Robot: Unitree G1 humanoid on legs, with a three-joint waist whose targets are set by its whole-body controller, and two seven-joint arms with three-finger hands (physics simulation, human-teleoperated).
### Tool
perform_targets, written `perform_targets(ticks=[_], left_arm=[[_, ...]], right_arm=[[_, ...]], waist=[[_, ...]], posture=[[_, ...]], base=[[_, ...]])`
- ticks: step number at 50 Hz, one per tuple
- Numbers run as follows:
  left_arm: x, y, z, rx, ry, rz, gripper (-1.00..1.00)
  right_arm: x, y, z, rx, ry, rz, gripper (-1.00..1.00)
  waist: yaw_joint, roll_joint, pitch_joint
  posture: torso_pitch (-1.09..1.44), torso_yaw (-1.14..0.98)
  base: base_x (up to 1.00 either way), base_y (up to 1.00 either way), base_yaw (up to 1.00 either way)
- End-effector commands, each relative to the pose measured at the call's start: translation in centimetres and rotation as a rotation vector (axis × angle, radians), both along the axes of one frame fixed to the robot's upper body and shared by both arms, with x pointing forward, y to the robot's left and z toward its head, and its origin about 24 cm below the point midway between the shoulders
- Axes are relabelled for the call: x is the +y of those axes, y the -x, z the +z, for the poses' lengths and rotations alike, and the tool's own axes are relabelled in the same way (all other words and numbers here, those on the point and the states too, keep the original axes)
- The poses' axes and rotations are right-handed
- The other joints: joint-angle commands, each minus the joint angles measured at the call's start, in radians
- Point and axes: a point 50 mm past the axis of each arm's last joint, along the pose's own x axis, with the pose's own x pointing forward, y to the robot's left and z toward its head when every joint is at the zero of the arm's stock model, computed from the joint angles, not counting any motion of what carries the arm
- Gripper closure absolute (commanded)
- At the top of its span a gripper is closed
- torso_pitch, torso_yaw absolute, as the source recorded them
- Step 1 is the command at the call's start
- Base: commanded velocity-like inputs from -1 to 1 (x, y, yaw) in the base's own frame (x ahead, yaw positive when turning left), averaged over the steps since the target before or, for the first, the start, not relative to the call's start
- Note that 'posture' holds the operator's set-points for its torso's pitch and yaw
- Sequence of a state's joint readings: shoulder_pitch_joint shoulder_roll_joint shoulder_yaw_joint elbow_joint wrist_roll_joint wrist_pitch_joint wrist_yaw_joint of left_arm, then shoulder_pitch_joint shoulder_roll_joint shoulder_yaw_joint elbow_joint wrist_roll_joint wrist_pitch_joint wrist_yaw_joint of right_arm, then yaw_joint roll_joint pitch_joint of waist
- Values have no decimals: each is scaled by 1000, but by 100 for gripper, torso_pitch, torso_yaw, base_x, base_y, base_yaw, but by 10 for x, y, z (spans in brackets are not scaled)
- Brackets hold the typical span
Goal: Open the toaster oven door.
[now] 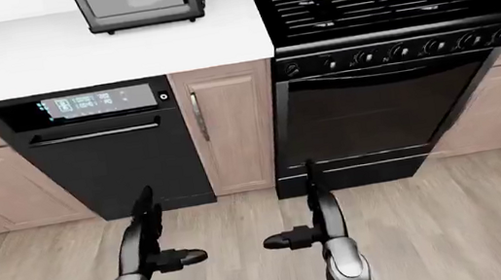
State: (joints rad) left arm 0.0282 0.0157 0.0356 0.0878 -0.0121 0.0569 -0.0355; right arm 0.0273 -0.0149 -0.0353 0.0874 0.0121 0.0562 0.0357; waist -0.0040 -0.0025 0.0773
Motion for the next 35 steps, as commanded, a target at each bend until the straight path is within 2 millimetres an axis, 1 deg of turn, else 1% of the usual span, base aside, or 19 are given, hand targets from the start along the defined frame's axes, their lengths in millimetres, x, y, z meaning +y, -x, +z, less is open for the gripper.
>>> perform_targets(ticks=[1,2,3,4,5,6,7,8,13,15,18,24,26,27,29,30,32,33,35], left_arm=[[4,-9,37,-240,-56,13,-100],[4,-6,38,-248,-64,17,-100],[4,-5,40,-255,-50,21,-100],[2,-3,41,-260,-44,16,-100],[1,-3,42,-262,-7,2,-100],[-4,0,41,-256,-26,-28,-100],[-5,-1,41,-260,-30,-23,-100],[-4,-3,40,-260,-29,-20,-100],[-12,2,41,-276,-44,-36,-100],[-12,2,44,-281,-45,-34,-100],[-12,2,55,-294,-39,-23,-100],[-14,-1,88,-328,-67,-35,-100],[-15,0,107,-353,-67,-40,-100],[-15,0,112,-360,-67,-40,-100],[-16,-1,134,-384,-65,-43,-100],[-16,-1,139,-388,-65,-40,-100],[-16,-4,159,-412,-73,-40,-100],[-15,-6,162,-420,-74,-37,-100],[-11,-11,177,-425,-66,1,-100]], right_arm=[[4,-9,37,-174,24,16,-100],[4,-10,36,-173,21,15,-100],[4,-10,36,-177,23,17,-100],[4,-9,38,-178,24,17,-100],[3,-10,39,-180,27,14,-100],[3,-11,39,-182,29,16,-100],[3,-13,38,-182,30,17,-100],[3,-14,38,-182,35,17,-100],[5,-14,43,-188,37,20,-100],[5,-16,44,-195,41,17,-100],[2,-15,54,-205,51,12,-100],[-3,-18,80,-245,63,-4,-100],[-3,-17,94,-265,69,-3,-100],[-4,-17,96,-269,72,-5,-100],[-6,-17,112,-288,71,-13,-100],[-7,-18,116,-296,71,-15,-100],[-9,-21,133,-323,66,-20,-100],[-9,-22,137,-329,68,-19,-100],[-9,-26,150,-344,77,-24,-100]], waist=[[-2,-8,-1],[3,-8,-35],[10,-3,-62],[11,-1,-52],[7,-6,-17],[8,-8,-40],[9,-7,-69],[9,-7,-73],[11,-6,-78],[10,-6,-80],[8,-6,-86],[10,-6,-90],[10,-6,-92],[10,-6,-93],[10,-6,-92],[10,-6,-93],[10,-6,-91],[10,-7,-90],[10,-7,-88]], posture=[[0,0],[0,0],[0,0],[0,0],[0,0],[0,0],[0,0],[0,0],[0,0],[0,0],[0,0],[0,0],[0,0],[0,0],[0,0],[0,0],[0,0],[0,0],[0,0]], base=[[0,0,0],[0,0,0],[0,0,0],[0,0,0],[0,0,0],[0,0,0],[0,0,0],[0,0,0],[0,0,0],[0,0,0],[0,0,0],[0,0,0],[0,0,0],[0,0,0],[0,0,0],[0,0,0],[0,0,0],[0,0,0],[0,0,0]])
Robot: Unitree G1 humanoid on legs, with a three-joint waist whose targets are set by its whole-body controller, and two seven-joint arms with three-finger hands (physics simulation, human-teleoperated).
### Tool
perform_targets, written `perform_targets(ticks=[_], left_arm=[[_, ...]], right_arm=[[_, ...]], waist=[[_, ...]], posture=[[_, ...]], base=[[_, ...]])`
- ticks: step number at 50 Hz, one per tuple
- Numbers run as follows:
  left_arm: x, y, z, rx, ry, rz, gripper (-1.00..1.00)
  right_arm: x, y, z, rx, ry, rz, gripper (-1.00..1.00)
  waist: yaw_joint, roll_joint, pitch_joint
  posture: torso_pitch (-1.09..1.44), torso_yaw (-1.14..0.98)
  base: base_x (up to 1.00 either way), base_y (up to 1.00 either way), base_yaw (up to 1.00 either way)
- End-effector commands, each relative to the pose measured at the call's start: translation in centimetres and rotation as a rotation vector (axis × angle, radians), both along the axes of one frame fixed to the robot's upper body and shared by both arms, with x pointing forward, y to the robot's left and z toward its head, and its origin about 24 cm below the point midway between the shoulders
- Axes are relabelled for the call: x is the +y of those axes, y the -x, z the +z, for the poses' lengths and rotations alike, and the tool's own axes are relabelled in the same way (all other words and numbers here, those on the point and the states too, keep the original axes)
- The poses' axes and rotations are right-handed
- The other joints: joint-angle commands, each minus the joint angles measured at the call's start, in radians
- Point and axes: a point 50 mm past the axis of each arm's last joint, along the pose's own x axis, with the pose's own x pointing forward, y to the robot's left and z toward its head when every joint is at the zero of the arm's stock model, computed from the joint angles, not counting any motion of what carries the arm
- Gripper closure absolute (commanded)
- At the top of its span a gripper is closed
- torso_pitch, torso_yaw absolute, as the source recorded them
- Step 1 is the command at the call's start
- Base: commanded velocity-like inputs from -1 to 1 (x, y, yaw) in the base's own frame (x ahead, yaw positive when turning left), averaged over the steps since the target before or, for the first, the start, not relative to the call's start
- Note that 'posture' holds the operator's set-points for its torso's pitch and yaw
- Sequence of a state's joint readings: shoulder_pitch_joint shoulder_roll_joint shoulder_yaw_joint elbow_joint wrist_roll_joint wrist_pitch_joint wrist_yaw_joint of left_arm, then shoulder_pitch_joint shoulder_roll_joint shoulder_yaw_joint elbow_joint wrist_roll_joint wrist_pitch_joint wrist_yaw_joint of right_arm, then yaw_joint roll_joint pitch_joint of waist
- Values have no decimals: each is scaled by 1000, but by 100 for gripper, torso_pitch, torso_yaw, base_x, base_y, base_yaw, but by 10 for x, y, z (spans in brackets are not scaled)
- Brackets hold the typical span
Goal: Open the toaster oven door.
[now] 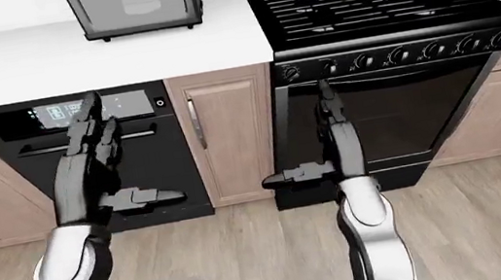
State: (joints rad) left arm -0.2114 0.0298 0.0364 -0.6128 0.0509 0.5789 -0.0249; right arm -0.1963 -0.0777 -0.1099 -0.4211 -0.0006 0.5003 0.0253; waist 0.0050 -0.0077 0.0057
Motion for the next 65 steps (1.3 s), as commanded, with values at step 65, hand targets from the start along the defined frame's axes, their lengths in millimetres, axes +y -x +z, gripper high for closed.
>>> perform_targets(ticks=[65], left_arm=[[4,-5,51,-46,5,3,-100]], right_arm=[[9,-3,64,-142,-160,98,-100]], waist=[[0,23,15]], posture=[[0,0]], base=[[10,0,12]])
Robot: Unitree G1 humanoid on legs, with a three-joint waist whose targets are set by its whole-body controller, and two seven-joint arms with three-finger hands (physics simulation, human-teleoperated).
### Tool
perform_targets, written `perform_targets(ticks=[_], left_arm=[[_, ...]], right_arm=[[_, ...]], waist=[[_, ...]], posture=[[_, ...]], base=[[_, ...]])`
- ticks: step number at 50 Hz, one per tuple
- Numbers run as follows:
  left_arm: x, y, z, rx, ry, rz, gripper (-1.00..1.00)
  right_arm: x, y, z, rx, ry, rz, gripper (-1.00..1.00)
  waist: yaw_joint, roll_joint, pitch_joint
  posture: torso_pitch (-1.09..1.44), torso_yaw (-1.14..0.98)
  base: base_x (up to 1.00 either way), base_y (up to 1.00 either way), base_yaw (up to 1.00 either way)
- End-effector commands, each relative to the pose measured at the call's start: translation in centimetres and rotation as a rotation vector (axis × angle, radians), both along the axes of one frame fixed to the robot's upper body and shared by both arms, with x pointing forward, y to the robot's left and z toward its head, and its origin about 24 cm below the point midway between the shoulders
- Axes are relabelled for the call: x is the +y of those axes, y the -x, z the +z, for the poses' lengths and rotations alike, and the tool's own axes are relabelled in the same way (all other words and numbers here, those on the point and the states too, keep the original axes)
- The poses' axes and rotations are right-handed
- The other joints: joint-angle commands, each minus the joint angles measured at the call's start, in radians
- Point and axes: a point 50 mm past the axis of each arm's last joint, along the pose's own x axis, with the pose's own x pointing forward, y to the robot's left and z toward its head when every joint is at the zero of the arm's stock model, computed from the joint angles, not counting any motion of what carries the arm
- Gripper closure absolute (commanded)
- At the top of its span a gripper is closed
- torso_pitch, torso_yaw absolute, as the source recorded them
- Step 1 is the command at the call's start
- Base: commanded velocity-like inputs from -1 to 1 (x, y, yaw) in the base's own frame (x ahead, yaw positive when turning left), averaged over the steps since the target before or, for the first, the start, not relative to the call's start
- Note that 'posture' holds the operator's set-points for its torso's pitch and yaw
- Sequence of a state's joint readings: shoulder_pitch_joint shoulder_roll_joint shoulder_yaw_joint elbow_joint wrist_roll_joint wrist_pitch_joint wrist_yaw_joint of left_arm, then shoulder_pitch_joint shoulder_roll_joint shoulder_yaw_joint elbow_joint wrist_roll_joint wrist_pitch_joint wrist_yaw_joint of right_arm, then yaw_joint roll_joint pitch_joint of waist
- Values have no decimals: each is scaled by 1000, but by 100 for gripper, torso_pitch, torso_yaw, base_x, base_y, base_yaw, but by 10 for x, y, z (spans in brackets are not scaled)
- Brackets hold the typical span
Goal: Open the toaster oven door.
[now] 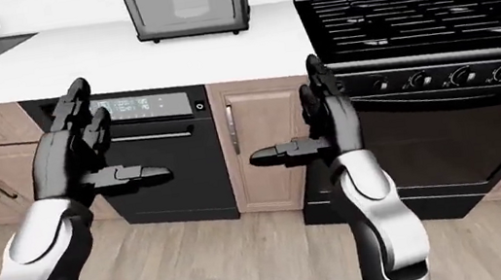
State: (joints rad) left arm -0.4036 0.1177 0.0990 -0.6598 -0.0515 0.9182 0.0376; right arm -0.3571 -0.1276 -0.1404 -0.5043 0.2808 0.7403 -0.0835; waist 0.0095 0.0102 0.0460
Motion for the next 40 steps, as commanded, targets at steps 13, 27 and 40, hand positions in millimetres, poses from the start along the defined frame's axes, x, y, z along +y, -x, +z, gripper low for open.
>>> perform_targets(ticks=[13,27,40], left_arm=[[-3,7,21,-142,-1,-19,-100],[0,7,17,-144,15,-3,-100],[-2,9,19,-144,10,-15,-100]], right_arm=[[-3,6,23,-142,-7,-5,-100],[-4,5,17,-137,-20,-6,-100],[-5,7,20,-141,-21,-10,-100]], waist=[[-2,-48,-11],[5,35,-17],[-2,-65,-17]], posture=[[0,0],[0,0],[0,0]], base=[[44,0,0],[45,0,0],[45,0,0]])
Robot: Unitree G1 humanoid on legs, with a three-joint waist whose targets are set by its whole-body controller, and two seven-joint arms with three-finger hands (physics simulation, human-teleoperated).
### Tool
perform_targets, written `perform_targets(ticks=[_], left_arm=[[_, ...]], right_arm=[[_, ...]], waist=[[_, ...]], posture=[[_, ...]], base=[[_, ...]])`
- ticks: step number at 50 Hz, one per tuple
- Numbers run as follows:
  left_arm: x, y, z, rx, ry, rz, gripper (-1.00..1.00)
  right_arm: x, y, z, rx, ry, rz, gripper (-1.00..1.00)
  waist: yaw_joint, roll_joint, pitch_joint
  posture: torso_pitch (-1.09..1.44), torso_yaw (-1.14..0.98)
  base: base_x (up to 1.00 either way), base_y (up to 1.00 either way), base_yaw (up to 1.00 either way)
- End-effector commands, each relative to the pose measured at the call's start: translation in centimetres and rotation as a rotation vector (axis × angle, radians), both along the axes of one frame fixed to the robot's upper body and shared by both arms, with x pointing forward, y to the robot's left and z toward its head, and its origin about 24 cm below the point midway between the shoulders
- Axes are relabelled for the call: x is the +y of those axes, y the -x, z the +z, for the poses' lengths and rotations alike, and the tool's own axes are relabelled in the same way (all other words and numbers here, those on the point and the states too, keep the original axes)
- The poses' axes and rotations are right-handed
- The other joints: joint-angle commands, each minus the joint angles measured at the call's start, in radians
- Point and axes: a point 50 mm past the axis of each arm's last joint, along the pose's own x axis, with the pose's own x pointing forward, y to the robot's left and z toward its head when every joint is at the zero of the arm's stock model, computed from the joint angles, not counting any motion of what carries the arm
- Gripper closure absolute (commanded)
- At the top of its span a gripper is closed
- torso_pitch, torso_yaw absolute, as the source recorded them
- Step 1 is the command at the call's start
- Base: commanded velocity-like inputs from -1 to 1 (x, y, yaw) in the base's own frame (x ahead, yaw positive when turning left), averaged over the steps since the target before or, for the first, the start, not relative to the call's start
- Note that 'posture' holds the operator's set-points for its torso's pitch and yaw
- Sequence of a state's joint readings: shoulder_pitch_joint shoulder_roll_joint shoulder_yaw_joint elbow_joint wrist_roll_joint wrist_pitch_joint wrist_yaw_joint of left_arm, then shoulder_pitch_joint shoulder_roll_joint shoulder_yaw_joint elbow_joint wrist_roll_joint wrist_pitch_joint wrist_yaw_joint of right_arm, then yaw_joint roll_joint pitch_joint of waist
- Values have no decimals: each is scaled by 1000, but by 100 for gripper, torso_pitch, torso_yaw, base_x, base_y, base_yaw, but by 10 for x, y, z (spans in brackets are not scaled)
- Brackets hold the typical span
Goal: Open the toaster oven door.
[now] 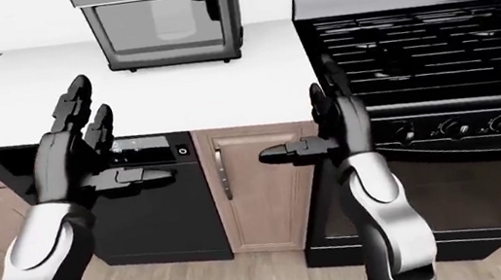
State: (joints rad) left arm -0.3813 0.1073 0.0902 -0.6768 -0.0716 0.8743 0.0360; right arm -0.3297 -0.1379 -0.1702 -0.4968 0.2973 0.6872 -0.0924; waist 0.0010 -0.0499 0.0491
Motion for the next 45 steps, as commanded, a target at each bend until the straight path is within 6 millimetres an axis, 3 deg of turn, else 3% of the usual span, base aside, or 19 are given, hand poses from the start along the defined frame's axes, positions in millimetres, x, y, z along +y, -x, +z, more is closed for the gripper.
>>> perform_targets(ticks=[1,8,9,10,11,12,14,19,21,23,24,25,26,31,35,37,38,42,45], left_arm=[[3,5,19,-108,-4,16,-100],[3,5,16,-105,1,14,-100],[3,6,17,-105,1,13,-100],[3,5,16,-105,3,14,-100],[3,5,16,-105,4,13,-100],[3,5,17,-106,5,12,-100],[2,4,16,-106,4,12,-100],[2,4,15,-106,4,12,-100],[2,5,16,-106,3,12,-100],[1,6,17,-107,1,11,-100],[1,6,17,-108,1,10,-100],[1,6,18,-109,1,10,-100],[2,6,18,-110,2,10,-100],[1,7,18,-110,5,9,-100],[2,6,16,-109,6,11,-100],[2,6,16,-109,8,12,-100],[2,5,15,-108,9,11,-100],[1,7,16,-109,6,8,-100],[2,6,15,-113,3,8,-100]], right_arm=[[6,4,22,-120,0,30,-100],[6,4,18,-116,-1,28,-100],[5,3,16,-113,4,20,-100],[5,3,15,-112,3,20,-100],[5,3,14,-111,3,19,-100],[5,3,13,-111,2,18,-100],[3,2,13,-110,3,9,-100],[2,4,13,-122,2,1,-100],[2,3,13,-117,4,2,-100],[1,4,13,-117,6,4,-100],[1,3,13,-118,6,5,-100],[1,4,14,-120,8,3,-100],[2,4,15,-120,7,4,-100],[2,4,14,-120,8,6,-100],[1,3,13,-124,5,3,-100],[0,3,14,-128,5,1,-100],[0,3,15,-128,5,-1,-100],[-1,4,14,-124,1,-6,-100],[-2,4,14,-131,1,-7,-100]], waist=[[3,2,-18],[-20,80,-28],[-21,107,-38],[-19,142,-74],[-5,105,-20],[-13,121,-3],[3,112,-22],[5,83,-22],[7,55,-14],[3,-3,-28],[8,15,-54],[0,25,-45],[-3,10,-26],[-12,32,-35],[-11,94,-25],[-10,139,-54],[-5,86,-35],[-4,38,-44],[2,37,-49]], posture=[[0,0],[0,0],[0,0],[0,0],[0,0],[0,0],[0,0],[0,0],[0,0],[0,0],[0,0],[0,0],[0,0],[0,0],[0,0],[0,0],[0,0],[0,0],[0,0]], base=[[46,0,0],[45,0,0],[45,0,0],[45,0,0],[45,0,0],[46,0,0],[45,0,0],[13,0,0],[0,0,0],[0,0,0],[7,0,0],[13,0,0],[13,0,0],[14,0,0],[13,0,0],[0,0,0],[0,0,0],[0,0,0],[0,0,0]])
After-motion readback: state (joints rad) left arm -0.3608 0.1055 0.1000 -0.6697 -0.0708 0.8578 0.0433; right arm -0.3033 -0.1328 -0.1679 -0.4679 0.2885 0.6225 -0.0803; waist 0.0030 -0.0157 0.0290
